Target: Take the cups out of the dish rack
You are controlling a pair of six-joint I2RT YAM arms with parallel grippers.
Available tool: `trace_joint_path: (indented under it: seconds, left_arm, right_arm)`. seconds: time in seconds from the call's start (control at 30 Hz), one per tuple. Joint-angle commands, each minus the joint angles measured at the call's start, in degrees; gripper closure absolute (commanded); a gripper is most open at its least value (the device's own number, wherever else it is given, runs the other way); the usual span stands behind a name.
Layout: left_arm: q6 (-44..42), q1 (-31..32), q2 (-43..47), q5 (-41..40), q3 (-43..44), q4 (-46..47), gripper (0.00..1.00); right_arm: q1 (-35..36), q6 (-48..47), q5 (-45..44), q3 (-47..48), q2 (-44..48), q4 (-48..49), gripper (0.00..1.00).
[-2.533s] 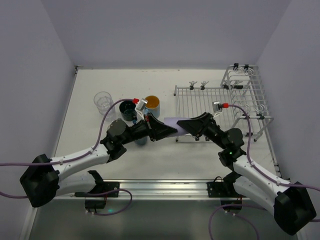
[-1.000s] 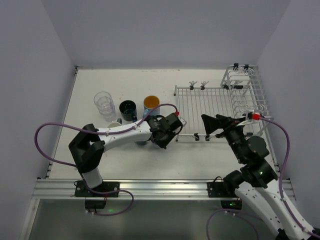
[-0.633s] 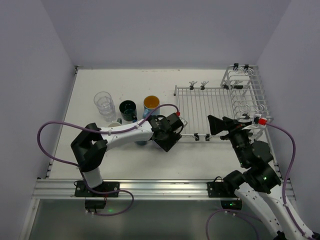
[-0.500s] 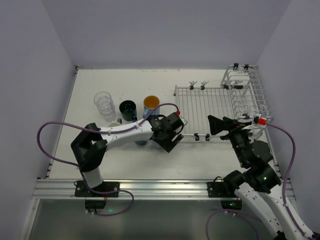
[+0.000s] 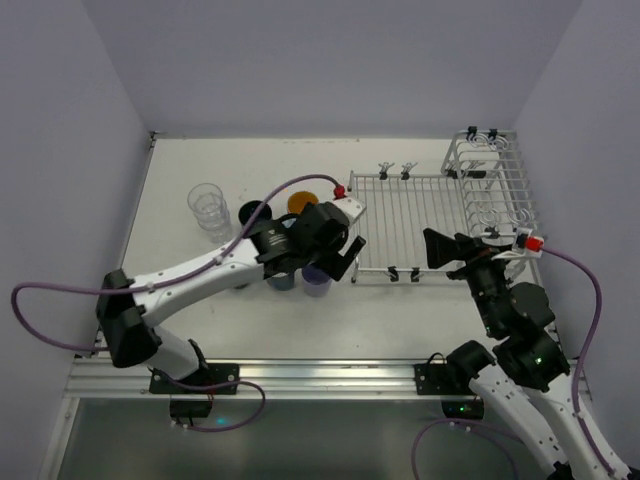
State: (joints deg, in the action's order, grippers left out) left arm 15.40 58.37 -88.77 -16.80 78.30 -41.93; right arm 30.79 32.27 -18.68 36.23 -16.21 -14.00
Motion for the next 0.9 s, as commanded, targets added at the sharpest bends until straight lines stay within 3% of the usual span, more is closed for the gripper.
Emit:
trace_joint_path:
  seconds: [0.0, 0.2, 0.5, 0.7, 0.87]
  left_arm:
    - [-0.72, 0.69, 14.63, -7.36, 1.33, 6.76, 0.00]
    - [-0.46, 0.69, 34.76, -12.90, -3.77, 12.31, 0.00]
    - [3.23, 0.69, 56.31, -18.27, -8.25, 6.78, 0.00]
    - [3.76, 0.69, 63.54, -18.89, -11.68, 6.95, 0.00]
    - [2.63, 0.69, 61.54, -18.28, -11.95, 7.04, 0.00]
  right_arm:
    - [-0.02, -1.07, -2.76, 2.97, 1.61, -2.16, 0.01]
    - [0.06, -1.68, -5.23, 6.22, 5.04, -6.21, 0.01]
    - [0.06, -2.74, -8.65, 10.18, 11.02, -10.70, 0.01]
    - [-0.02, -3.71, -9.01, 12.02, 10.94, -11.31, 0.01]
    - [-0.02, -3.97, -8.66, 12.99, 8.66, -11.23, 0.01]
